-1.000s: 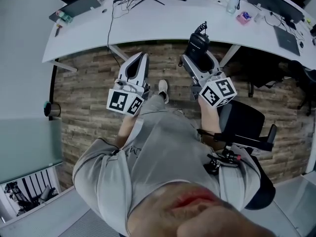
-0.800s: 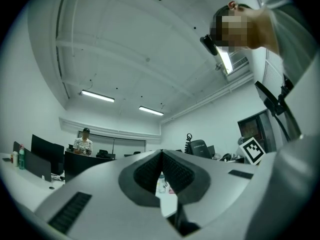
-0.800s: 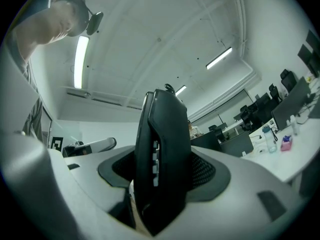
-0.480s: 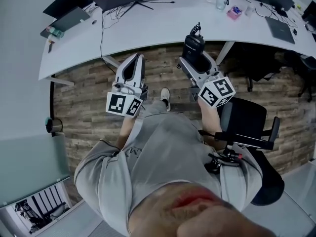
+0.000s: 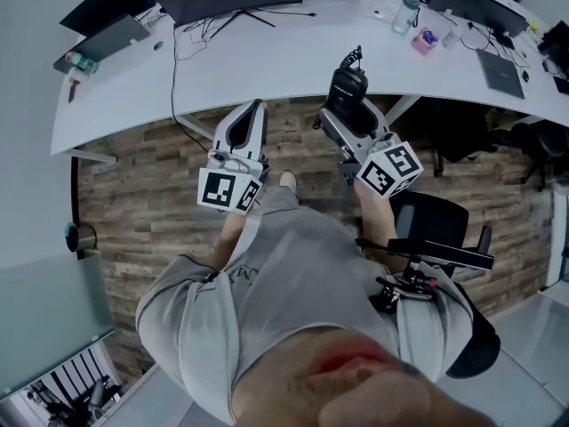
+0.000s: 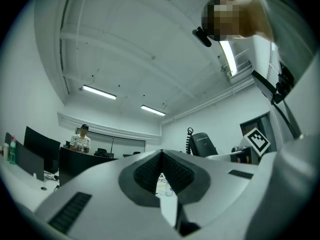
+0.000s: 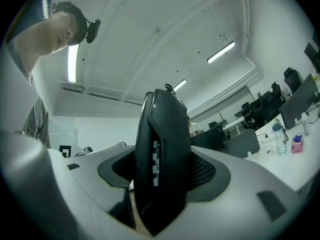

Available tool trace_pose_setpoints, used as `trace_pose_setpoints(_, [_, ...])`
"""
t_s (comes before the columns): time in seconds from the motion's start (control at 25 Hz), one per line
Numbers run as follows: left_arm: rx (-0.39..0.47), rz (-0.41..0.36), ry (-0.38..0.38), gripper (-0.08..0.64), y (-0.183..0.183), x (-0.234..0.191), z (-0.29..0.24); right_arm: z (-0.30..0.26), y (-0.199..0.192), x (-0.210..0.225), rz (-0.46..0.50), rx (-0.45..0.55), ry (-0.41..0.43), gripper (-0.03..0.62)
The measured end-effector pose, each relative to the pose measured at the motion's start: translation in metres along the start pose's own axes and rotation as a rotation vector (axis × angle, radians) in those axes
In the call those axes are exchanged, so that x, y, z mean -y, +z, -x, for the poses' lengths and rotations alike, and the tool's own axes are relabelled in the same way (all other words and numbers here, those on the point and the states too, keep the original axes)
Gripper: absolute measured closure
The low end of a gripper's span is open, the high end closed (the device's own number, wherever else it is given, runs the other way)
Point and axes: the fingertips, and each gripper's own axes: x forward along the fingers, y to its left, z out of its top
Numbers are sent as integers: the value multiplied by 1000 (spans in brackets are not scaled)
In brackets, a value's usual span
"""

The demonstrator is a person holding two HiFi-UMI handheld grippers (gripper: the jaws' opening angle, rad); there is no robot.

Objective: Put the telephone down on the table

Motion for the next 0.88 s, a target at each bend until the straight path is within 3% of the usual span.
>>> trace_pose_setpoints(0.12, [-10,56,-6,551,-3,-55,-28,-60,0,8,-15,-30,-10,302])
trace_pose_setpoints(0.4, [-10,89,-26,551,-13,-125,-69,-134,0,28,-15,-64,-29,302])
trace_pose_setpoints(0.88, [27,162,-71,551,-45,-210,-101,-206,-27,47,-38,-93,-117,302])
